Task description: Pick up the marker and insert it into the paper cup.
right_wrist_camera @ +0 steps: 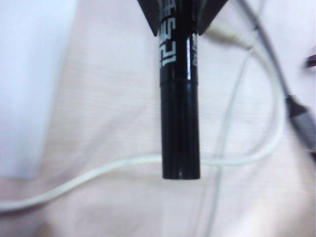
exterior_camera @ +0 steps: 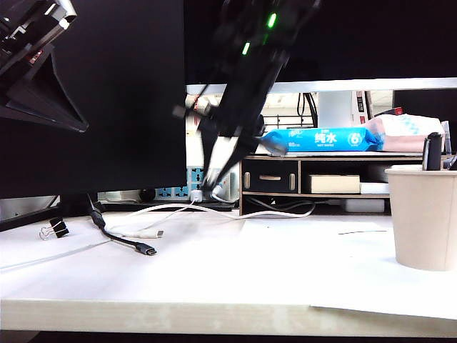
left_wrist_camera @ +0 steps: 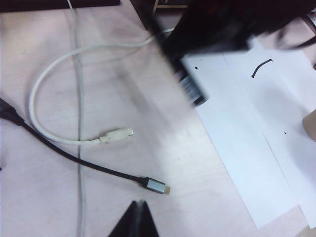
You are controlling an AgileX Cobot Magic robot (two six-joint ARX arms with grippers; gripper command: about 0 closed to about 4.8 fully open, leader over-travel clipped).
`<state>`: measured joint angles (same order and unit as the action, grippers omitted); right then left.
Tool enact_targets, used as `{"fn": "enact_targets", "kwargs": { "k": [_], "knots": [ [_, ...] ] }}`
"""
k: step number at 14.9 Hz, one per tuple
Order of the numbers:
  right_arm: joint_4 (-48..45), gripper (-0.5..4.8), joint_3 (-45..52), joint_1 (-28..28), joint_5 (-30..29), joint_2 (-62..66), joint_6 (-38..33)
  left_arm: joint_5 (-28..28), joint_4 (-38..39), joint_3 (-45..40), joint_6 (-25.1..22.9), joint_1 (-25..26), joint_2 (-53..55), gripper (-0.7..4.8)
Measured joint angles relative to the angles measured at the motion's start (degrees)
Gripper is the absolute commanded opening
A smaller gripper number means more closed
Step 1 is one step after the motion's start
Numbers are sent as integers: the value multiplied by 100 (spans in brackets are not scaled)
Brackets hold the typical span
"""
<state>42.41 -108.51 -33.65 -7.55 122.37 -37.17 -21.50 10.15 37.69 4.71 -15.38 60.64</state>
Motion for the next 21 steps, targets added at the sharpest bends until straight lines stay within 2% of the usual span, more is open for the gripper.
{"fn": "enact_targets", "kwargs": {
  "k": [6,9,14,17,19,21],
  "knots": [
    [734,53,-243,35,0,-938,673,-50,13,0,2,0,0,-5],
    [1012,53,-251,35,4,-1558,1141,-575,-120,0,46,0,0,-5],
    [1263,53,-251,35,9,-2286,1497,-964,-385,0,201,0,0,-5],
    [1528,52,-245,35,468,-2726,1749,-1366,-669,0,275,0,0,-5],
    [1576,52,-227,35,544,-3003,1871,-1746,-931,0,299,0,0,-5],
    [1661,52,-225,35,645,-3128,1974,-1827,-1106,0,417,0,0,-5]
  ]
}}
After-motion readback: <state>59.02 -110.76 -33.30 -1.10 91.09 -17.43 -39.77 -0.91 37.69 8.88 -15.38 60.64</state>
